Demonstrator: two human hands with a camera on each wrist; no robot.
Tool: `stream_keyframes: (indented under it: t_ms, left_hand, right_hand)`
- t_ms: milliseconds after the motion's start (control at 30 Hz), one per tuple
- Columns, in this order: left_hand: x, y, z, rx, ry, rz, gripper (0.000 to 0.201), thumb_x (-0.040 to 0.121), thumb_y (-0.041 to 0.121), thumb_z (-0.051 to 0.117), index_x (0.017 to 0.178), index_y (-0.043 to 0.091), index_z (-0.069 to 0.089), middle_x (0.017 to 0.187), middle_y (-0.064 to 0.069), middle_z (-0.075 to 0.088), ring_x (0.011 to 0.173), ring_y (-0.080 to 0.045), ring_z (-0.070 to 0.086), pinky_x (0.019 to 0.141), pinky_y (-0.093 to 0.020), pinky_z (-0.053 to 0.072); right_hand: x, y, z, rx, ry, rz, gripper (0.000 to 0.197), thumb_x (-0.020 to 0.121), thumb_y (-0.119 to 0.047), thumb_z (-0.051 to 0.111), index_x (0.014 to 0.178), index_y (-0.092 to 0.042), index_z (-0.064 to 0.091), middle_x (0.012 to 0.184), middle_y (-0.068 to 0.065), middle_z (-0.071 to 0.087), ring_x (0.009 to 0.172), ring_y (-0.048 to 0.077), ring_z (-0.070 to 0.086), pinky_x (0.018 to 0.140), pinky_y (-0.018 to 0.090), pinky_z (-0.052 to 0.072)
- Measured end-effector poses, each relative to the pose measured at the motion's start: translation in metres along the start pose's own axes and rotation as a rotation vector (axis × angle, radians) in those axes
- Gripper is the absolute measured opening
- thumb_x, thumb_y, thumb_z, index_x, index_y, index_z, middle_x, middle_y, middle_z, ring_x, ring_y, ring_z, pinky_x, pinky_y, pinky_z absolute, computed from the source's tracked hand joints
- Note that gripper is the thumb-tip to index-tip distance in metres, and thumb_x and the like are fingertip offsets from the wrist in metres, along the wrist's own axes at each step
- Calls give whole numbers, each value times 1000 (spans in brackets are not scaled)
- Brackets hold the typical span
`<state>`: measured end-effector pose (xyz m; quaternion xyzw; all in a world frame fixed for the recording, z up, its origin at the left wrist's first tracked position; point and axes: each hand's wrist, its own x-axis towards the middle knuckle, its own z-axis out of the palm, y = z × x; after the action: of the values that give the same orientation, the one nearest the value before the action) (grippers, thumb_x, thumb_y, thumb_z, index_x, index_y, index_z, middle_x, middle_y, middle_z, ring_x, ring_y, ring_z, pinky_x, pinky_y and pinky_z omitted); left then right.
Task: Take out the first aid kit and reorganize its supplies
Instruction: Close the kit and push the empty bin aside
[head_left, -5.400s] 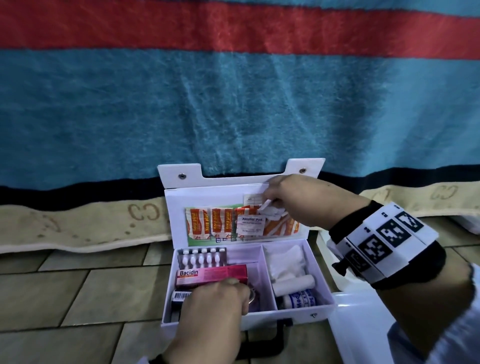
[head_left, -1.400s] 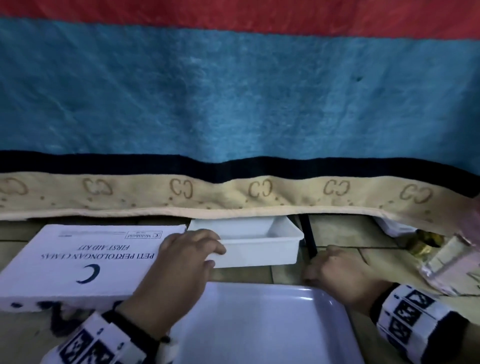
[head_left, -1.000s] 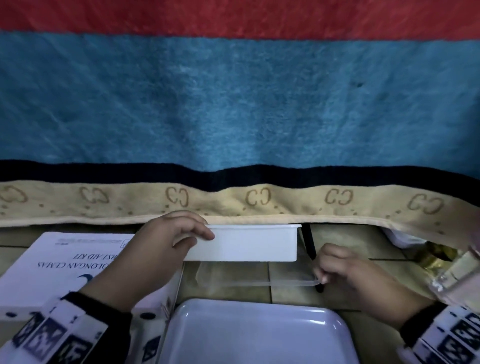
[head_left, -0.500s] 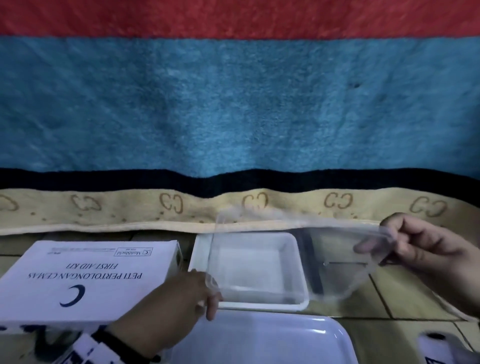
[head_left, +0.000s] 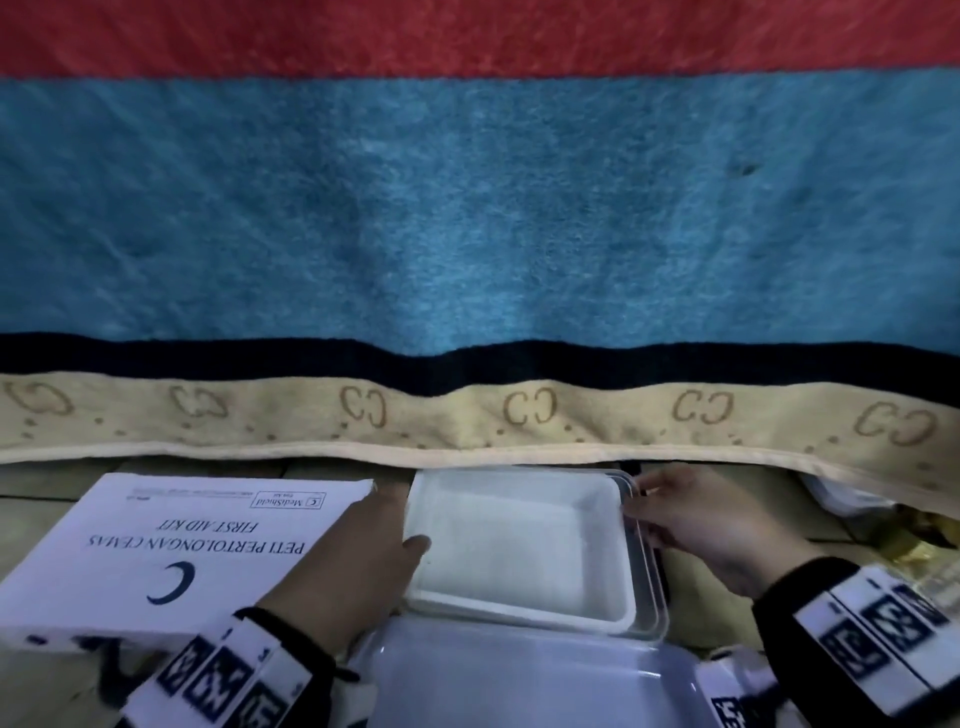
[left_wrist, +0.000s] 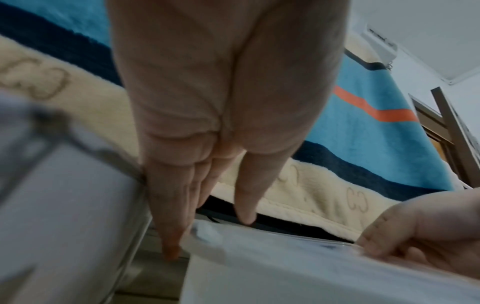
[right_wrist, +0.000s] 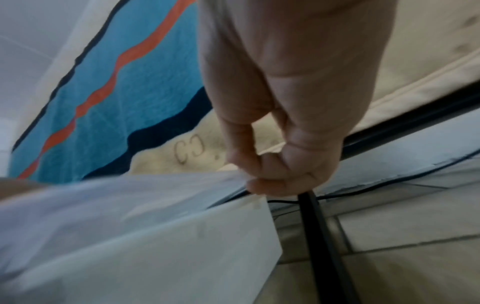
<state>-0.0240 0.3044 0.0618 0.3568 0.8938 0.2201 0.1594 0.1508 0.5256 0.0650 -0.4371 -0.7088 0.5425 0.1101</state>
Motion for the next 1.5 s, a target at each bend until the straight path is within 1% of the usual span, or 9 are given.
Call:
stream_keyframes:
  t_ms: [133,267,533,733,1000,1133,1267,1400,1500]
  left_hand:
    - [8,0,3,97,21,-16,32,87,21,60,117,14,51,116,-3,61,108,-17,57,91,-28,44]
    - [9,4,0,60,21,-54,22,89,23,58,107,10,57,103,-3,65,96,-16,60,84,-29,47]
    - [8,7,0,25,19,-81,27,85,27,64,105,10,58,100,-3,66,94,-16,61,86,-32,49]
    - [5,13,-1,35,-13,-60,25,85,25,65,103,10,59,101,-2,66,97,-15,60,85,-28,47]
    - [13,12,2,88,-18,-118,20,89,20,59,106,9,59,100,-6,67,97,-19,60,82,-28,46]
    - [14,16,3,136,-2,-65,47,89,18,59,133,11,43,121,-7,60,113,-20,54,92,-27,42]
    - [13,24,3,357,-66,100,58,96,10,43,149,15,20,156,-2,16,142,-17,19,111,-22,17]
    - [16,26,0,436,-157,106,59,96,12,44,149,12,18,158,-2,11,142,-20,20,113,-29,25]
    - [19,21,-9,408,-286,115,89,83,32,67,150,14,12,159,2,4,144,-17,15,114,-28,23]
  right_hand:
    - [5,-7,12,-247,126,-34,5,74,-7,67,71,-10,65,53,7,65,55,23,60,59,34,50]
    - [11,-5,10,-198,136,4,21,75,-1,63,55,-6,64,50,10,61,55,25,56,61,36,47]
    - [10,-11,11,-257,191,-115,23,82,-4,59,61,-12,59,55,6,57,58,26,54,61,34,44]
    - [9,-10,10,-357,138,-36,15,83,-7,58,71,-2,65,63,11,61,67,29,59,71,40,52]
    - [5,-18,14,-591,163,-54,21,88,-22,60,87,-2,67,76,12,69,78,27,63,65,28,44]
    - [7,-23,14,-680,146,-45,18,89,-28,59,92,-11,63,82,3,59,79,21,53,66,26,39]
    - [10,-24,15,-871,140,-107,19,87,-33,60,89,-14,62,86,4,63,83,24,59,64,28,39]
    - [-7,-32,7,-1023,-17,-222,60,70,-43,77,122,-22,58,126,0,58,114,19,55,87,29,45]
    - [-21,-33,-1,-1124,-272,-150,102,64,-42,82,147,-30,26,157,-13,17,139,11,30,106,25,33]
